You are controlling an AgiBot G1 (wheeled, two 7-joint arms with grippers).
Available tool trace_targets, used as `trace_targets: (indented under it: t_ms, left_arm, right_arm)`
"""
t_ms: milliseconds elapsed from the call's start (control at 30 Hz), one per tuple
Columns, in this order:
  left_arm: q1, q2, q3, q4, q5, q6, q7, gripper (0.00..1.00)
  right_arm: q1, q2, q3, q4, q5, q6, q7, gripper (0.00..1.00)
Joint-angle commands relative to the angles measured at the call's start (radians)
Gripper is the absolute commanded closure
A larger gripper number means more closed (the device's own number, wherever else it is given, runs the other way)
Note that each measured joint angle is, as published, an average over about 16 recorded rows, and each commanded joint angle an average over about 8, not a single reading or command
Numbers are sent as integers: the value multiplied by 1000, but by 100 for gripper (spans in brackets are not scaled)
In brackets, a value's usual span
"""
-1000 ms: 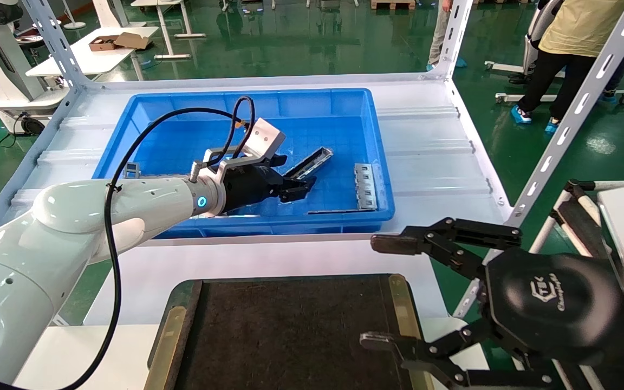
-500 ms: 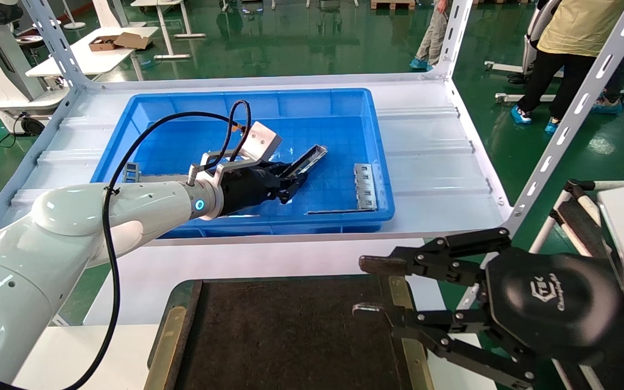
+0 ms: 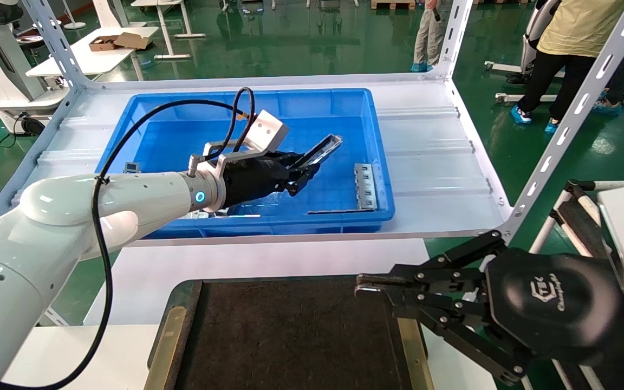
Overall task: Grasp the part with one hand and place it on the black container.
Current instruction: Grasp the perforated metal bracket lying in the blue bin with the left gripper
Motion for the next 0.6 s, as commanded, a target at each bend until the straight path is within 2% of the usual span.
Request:
trace_targets:
  t_ms: [33,333,600]
  left_arm:
    - [-7,-4,-5,-6,-14,19,19,100]
    - [-7,-80,-77,-54,-127,229,119,100]
    - [69,-199,-108,-232,-195,391,121,100]
  right_arm:
    - [0,0,0,0,0,0,0,100]
    - [0,0,-1,0,0,0,0,100]
    - [0,1,-1,0,1,1,-1,100]
